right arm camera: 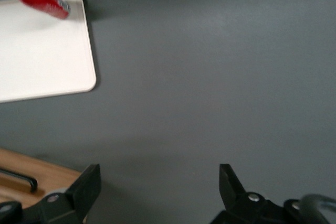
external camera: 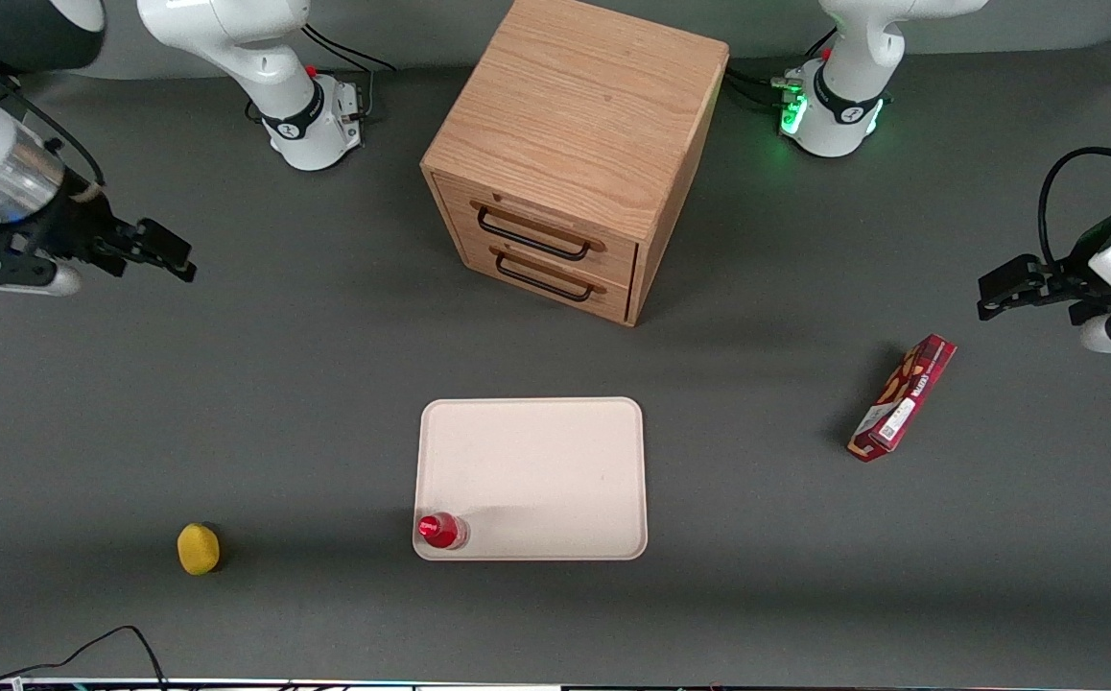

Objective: Place coke bottle on tray
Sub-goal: 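Open the right gripper and withdraw it from the tray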

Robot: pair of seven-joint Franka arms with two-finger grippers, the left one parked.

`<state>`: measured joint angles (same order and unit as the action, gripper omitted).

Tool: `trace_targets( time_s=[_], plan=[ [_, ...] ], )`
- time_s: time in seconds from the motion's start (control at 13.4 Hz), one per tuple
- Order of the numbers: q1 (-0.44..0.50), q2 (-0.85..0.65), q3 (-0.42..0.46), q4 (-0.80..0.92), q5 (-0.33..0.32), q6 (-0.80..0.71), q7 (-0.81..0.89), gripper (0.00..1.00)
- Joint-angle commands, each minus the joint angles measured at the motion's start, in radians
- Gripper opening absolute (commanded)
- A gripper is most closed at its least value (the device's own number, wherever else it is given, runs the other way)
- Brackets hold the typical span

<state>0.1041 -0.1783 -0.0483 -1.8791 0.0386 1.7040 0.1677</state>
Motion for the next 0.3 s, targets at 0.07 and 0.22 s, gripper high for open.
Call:
trace_targets(
  time_s=[0.07, 0.22],
  plan=[
    [-0.047, 0.011, 0.001, 0.055, 0.024, -0.066, -0.099, 1.00],
    [-0.092, 0.020, 0.015, 0.078, 0.024, -0.072, -0.094, 1.00]
  ],
)
